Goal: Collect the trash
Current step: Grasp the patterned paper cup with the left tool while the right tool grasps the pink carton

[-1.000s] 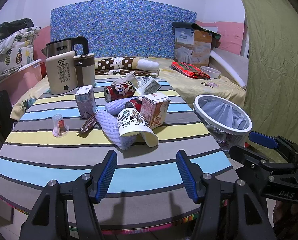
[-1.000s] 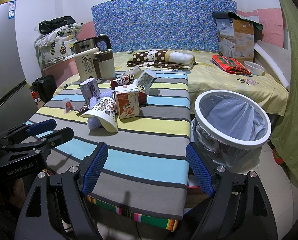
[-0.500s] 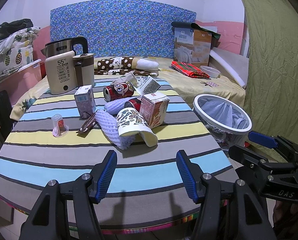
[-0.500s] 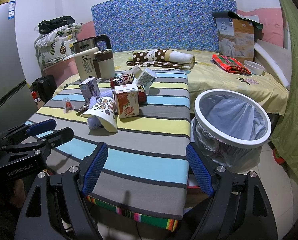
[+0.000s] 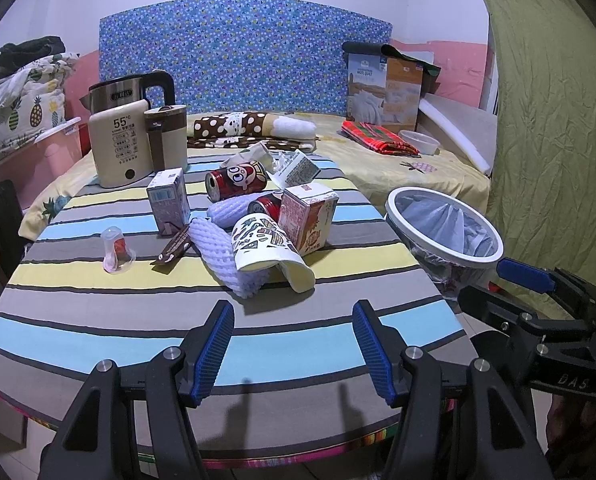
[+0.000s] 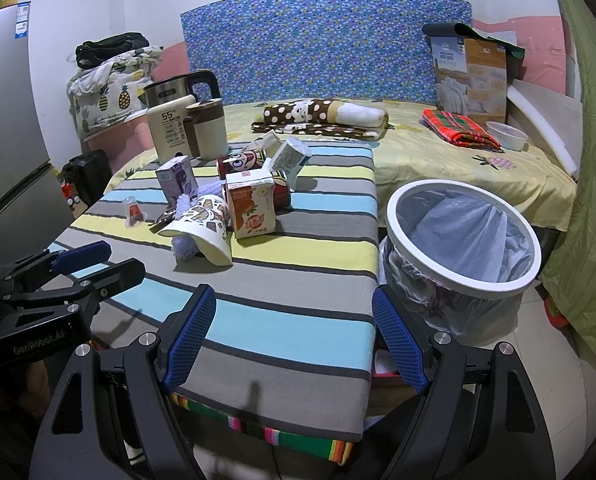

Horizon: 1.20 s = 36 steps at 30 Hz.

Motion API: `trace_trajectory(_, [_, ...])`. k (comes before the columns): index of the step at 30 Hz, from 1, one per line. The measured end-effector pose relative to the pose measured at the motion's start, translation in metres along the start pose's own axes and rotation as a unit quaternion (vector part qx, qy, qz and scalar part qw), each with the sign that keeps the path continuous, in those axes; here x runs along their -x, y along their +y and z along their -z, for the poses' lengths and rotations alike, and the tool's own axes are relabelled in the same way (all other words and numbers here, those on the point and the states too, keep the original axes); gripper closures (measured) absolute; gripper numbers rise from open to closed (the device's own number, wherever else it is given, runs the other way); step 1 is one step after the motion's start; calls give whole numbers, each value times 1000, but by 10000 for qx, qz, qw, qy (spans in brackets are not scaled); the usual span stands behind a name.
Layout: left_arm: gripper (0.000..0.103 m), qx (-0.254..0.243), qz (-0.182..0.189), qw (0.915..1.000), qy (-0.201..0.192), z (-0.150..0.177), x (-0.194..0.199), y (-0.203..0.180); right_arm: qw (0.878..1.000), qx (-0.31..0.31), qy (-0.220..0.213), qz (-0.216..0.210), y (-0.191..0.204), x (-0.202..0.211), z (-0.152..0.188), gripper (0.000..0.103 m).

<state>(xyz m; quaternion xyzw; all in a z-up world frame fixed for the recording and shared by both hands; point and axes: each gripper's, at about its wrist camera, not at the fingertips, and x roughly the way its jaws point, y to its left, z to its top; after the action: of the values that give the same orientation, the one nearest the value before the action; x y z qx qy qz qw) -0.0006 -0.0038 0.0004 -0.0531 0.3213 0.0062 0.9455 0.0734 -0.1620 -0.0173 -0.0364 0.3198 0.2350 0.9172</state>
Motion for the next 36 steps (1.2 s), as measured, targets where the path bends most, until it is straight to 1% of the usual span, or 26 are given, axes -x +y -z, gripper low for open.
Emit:
trace_trajectory(8, [42,43,14,9999,94,-1,-12,4,10000,-12,47,-13,-2,-7,-2,22])
trace_trajectory(22, [42,354,85,9991,228,-21,-58,23,9998,10,118,-141,-4,-24,-9,22])
trace_trajectory(28, [42,702,267,9970,210,-32,-71,34,9998,34,115,-151,-5,-29,-13,22])
trace_trajectory(31, [42,867,335,9952,301,-35,-82,39,9999,43,95,-138,-6,-30,-15,22])
trace_trajectory(36, [42,980,410,9938,339,-38,-91,41,9999,53,80,-115,-8,-35,-20,22])
